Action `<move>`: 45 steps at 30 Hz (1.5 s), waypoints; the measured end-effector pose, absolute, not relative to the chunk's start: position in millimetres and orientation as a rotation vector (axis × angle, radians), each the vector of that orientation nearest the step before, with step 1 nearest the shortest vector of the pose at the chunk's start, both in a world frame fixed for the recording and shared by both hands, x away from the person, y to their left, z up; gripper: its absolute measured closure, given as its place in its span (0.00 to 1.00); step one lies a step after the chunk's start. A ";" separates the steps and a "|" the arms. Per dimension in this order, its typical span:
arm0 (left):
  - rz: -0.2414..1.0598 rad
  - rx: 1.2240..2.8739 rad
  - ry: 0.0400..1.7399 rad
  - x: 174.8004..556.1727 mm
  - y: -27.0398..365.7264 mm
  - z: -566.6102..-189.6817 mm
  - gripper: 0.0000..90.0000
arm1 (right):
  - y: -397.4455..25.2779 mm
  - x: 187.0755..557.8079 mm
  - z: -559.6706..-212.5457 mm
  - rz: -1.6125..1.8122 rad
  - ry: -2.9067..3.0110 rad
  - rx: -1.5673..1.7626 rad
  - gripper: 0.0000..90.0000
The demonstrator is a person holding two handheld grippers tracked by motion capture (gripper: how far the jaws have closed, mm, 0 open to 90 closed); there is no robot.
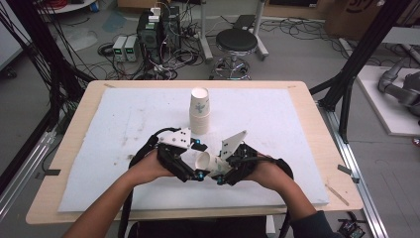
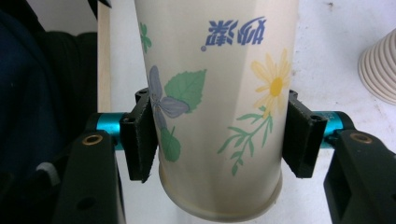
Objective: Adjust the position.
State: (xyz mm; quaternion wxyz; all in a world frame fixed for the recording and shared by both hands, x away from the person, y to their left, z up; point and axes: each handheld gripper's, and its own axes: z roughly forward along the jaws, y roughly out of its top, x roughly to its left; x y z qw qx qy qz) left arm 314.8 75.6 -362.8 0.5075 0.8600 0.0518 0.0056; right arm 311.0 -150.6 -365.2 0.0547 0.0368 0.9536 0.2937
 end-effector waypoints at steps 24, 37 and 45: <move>-0.044 2.117 0.091 317.1 68.1 -371.7 0.42 | -142.3 307.5 -366.0 0.764 2.943 0.095 0.23; -0.036 1.924 0.175 316.1 92.4 -379.3 0.41 | -191.9 303.8 -368.5 1.304 2.703 0.301 0.20; -0.029 1.817 0.244 316.1 103.5 -389.3 0.41 | -206.6 301.0 -381.6 1.477 2.581 0.391 0.20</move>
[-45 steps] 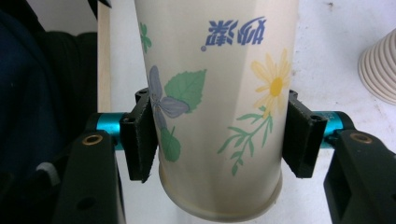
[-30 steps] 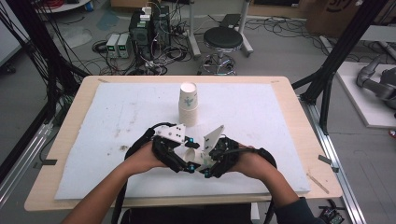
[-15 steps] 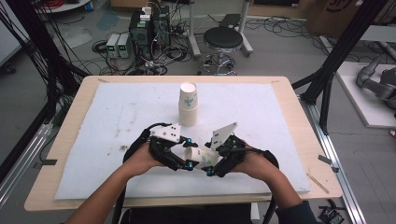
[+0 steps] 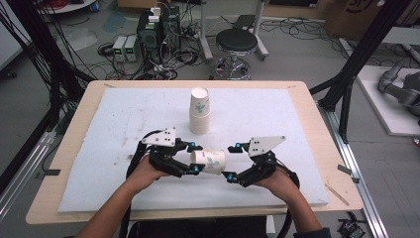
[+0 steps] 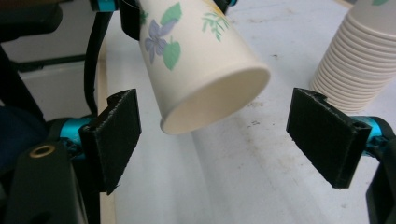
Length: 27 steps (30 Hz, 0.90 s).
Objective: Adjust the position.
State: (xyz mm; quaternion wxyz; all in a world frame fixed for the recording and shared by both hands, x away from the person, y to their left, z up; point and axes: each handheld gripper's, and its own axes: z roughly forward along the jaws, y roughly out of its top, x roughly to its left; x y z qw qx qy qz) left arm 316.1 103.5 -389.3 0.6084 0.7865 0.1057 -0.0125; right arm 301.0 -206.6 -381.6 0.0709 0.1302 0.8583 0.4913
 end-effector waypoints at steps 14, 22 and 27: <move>-0.008 1.719 0.209 314.0 112.1 -396.3 0.42 | -210.4 298.1 -397.8 1.598 2.521 0.412 0.20; -0.002 1.697 0.176 311.9 112.3 -396.2 0.42 | -207.8 297.6 -400.6 1.625 2.529 0.393 0.20; -0.037 1.687 0.157 310.5 109.1 -396.8 0.42 | -204.2 297.6 -402.7 1.638 2.542 0.372 0.20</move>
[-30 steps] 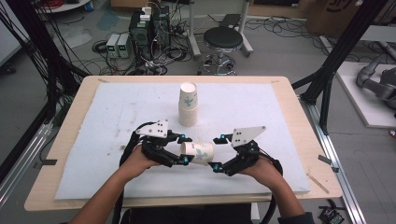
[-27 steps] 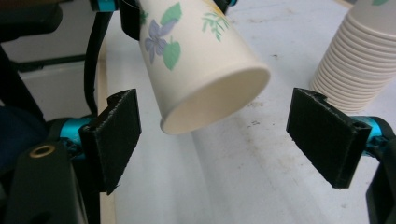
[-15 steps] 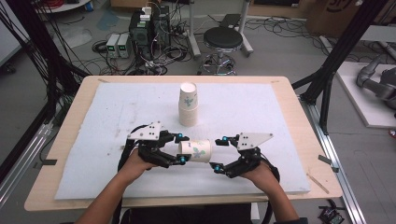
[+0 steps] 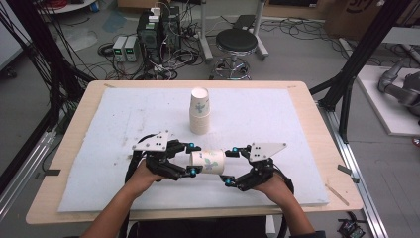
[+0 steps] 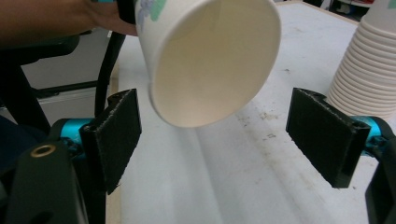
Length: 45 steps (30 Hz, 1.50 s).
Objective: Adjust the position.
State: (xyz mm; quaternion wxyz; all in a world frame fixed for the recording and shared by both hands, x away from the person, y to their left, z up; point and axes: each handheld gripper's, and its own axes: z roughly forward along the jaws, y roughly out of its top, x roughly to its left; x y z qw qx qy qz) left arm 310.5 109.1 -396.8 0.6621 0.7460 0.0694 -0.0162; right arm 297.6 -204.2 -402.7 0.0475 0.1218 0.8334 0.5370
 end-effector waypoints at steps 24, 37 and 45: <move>-0.145 1.594 0.139 310.9 103.6 -406.9 0.41 | -207.8 299.3 -398.3 1.881 2.515 0.276 0.40; -0.035 1.801 0.220 310.1 115.2 -382.9 0.11 | -211.4 303.2 -386.0 1.703 2.614 0.349 0.40; -0.002 1.917 0.218 309.5 110.5 -380.3 0.11 | -203.6 306.9 -369.0 1.542 2.686 0.332 0.39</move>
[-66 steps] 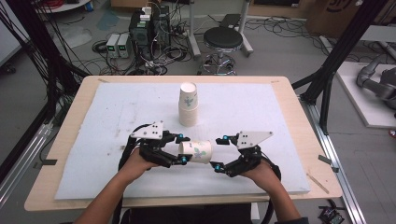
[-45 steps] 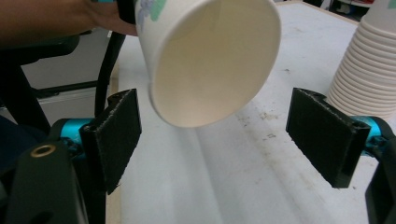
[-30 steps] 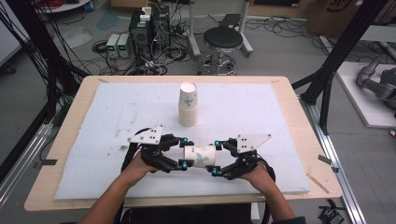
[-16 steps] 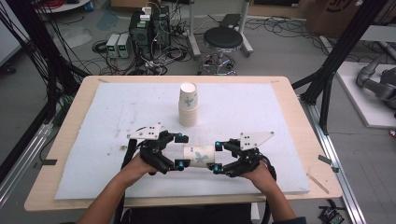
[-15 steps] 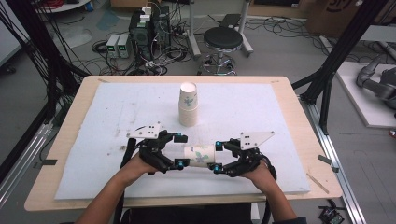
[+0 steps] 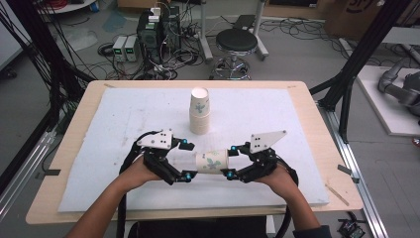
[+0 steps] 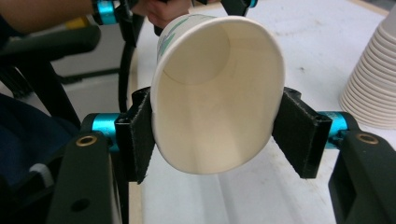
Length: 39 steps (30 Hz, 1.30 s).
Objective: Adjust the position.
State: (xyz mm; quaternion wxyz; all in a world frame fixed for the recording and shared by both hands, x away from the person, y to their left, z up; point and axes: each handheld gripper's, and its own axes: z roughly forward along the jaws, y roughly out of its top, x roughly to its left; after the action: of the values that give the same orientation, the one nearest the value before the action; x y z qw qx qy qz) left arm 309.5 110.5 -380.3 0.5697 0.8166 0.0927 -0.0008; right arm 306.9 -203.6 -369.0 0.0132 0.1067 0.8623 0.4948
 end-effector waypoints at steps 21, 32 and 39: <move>0.057 2.134 0.148 307.0 93.7 -379.9 0.13 | -177.0 312.0 -356.0 1.187 2.852 0.231 0.40; 0.067 2.205 0.133 308.2 83.9 -379.2 0.14 | -166.7 313.6 -346.8 1.048 2.894 0.180 0.40; 0.086 2.250 0.118 308.2 77.1 -381.8 0.15 | -158.5 313.0 -344.7 0.942 2.911 0.138 0.40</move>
State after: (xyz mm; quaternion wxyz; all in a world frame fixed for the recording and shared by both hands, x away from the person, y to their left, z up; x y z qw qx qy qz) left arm 308.2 77.1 -381.8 0.4293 0.9013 0.0471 0.0343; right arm 313.0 -158.5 -344.7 0.0392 0.0450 0.9498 0.3072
